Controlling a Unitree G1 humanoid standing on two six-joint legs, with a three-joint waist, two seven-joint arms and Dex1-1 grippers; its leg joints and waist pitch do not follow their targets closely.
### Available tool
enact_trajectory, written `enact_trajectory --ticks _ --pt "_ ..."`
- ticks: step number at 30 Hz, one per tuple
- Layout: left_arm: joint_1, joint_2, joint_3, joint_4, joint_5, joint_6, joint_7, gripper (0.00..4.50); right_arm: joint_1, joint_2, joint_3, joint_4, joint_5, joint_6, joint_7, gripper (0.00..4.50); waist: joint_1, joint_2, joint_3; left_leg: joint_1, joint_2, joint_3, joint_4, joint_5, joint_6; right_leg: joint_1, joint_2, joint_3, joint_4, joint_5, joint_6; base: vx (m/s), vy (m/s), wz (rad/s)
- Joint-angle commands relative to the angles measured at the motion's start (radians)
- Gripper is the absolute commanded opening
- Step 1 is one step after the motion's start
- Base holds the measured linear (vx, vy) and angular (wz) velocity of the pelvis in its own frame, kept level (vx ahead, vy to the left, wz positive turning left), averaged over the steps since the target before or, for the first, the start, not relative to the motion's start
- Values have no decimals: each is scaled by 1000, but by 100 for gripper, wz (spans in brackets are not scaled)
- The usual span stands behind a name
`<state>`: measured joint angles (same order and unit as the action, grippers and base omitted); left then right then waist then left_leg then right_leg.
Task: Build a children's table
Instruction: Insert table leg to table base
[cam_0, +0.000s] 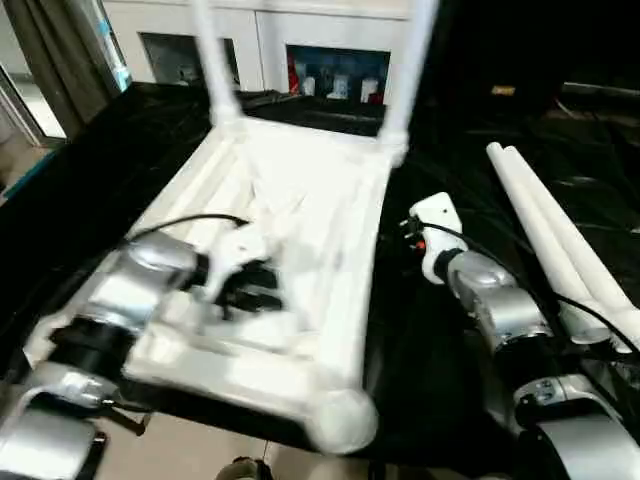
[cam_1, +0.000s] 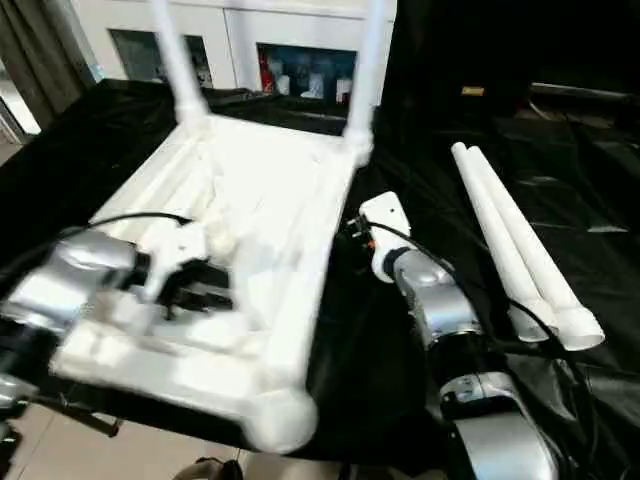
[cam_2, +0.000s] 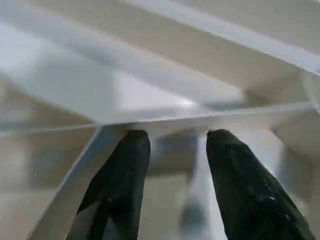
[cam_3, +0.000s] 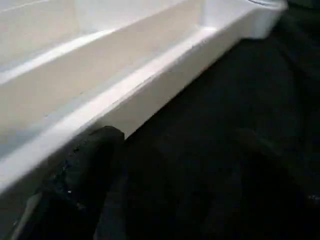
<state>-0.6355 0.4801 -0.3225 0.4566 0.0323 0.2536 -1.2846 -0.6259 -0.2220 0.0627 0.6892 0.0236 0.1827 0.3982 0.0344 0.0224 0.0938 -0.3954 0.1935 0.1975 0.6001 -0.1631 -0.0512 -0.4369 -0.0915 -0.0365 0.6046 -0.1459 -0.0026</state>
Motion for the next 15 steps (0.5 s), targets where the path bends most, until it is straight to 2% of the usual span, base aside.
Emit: enact_trajectory --ticks 1,2,4,5,6,8,9,10,12,13,15 --pt "-34 -40 -27 -5 -32 -23 -28 213 -17 23 25 -6 -1 -22 41 386 4 1 -100 21 18 -7 -64 -199 18 72 -35 28 -53 -150 -271 0 0 0" --pt "-40 -52 -31 3 -32 -25 -30 213 -15 21 25 -11 -1 -21 44 386 5 1 -100 22 17 -7 -63 -201 17 71 -34 27 -54 -156 -268 0 0 0" --pt "-67 -95 -39 52 -17 -55 -5 213 -7 12 25 -23 -1 -19 50 386 5 8 -102 25 16 -7 -61 -205 19 70 -32 27 -55 -148 -271 0 0 0" --pt "-78 -112 -39 77 -10 -73 10 213 -5 9 24 -28 -1 -19 52 386 6 2 -102 25 13 -5 -59 -209 22 70 -30 27 -57 -145 -272 0 0 0" --pt "-95 -132 -35 116 2 -97 42 213 -1 5 23 -37 -1 -18 51 386 6 1 -103 24 14 -6 -59 -211 23 72 -30 26 -57 -146 -271 0 0 0" --pt "-105 -145 -31 140 10 -111 63 213 1 3 22 -42 0 -17 50 386 8 0 -104 23 15 -8 -59 -209 26 74 -34 26 -55 -149 -271 0 0 0" --pt "-146 -187 -23 232 38 -175 147 213 18 -14 13 -81 6 -4 52 386 4 3 -99 21 8 -5 -59 -223 31 72 -24 24 -68 -172 -255 0 0 0" --pt "-159 -200 -22 260 47 -197 176 213 25 -20 10 -97 7 1 53 386 8 1 -103 29 11 -6 -57 -239 29 71 -27 25 -66 -181 -254 0 0 0" --pt "-181 -228 -12 304 56 -227 237 213 41 -35 3 -133 8 12 53 386 9 1 -102 23 12 -8 -58 -243 33 75 -30 23 -65 -199 -245 0 0 0" --pt "-190 -239 -8 320 59 -231 266 213 51 -43 0 -154 8 18 55 386 10 -2 -102 22 11 -9 -58 -246 34 75 -30 23 -68 -216 -232 0 0 0" --pt "-209 -251 -10 358 81 -250 325 213 78 -66 -7 -219 9 40 57 386 11 0 -101 23 12 -10 -58 -241 40 73 -30 22 -72 -225 -228 0 0 0"
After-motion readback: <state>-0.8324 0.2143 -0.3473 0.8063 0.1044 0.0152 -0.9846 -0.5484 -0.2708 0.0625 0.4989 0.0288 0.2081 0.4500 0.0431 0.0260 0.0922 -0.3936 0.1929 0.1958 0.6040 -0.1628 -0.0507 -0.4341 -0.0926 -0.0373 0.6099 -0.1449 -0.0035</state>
